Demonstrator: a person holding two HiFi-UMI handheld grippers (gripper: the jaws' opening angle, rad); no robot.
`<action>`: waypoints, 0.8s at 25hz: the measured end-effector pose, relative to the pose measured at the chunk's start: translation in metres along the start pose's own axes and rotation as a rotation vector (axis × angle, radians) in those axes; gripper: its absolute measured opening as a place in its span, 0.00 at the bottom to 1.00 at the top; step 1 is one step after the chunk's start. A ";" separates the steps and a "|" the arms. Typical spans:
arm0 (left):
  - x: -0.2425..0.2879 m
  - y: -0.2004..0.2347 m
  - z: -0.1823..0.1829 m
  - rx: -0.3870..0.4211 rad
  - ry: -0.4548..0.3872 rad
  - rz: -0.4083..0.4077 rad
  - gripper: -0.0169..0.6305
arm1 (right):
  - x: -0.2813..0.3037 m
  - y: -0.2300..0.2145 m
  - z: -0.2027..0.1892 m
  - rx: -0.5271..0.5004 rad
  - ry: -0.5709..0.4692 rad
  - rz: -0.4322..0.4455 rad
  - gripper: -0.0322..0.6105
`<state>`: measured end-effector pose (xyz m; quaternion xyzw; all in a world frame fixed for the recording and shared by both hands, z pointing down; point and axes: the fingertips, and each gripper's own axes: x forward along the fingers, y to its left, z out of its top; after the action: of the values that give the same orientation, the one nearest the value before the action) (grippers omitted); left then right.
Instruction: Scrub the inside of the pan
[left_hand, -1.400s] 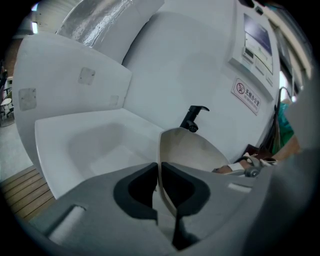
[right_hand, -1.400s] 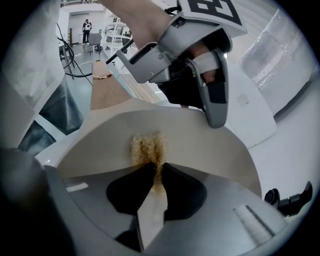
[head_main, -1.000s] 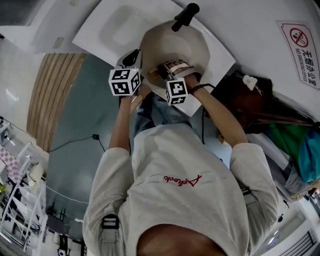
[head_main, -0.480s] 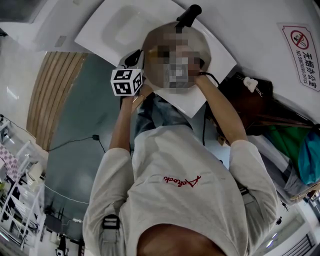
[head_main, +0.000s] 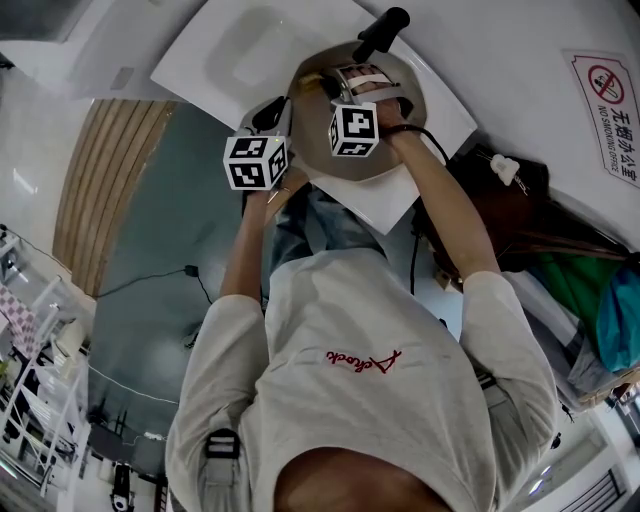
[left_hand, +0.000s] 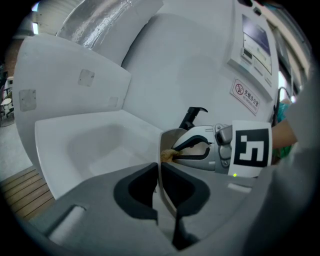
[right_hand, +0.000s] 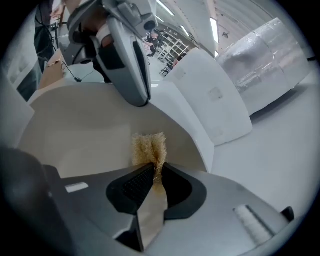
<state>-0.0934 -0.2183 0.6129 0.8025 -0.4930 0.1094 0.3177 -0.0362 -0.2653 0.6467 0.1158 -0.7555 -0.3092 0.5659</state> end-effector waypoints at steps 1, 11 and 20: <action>0.000 0.000 0.000 -0.001 0.000 0.000 0.06 | 0.002 0.001 -0.001 -0.002 0.006 -0.001 0.15; 0.001 0.002 -0.002 -0.006 0.002 0.002 0.06 | 0.012 0.023 -0.008 0.000 0.031 0.042 0.15; 0.002 0.004 -0.003 -0.017 0.004 0.000 0.06 | -0.003 0.057 -0.005 -0.033 0.015 0.077 0.15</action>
<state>-0.0949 -0.2188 0.6179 0.7996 -0.4933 0.1067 0.3253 -0.0204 -0.2211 0.6788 0.0797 -0.7500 -0.2985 0.5848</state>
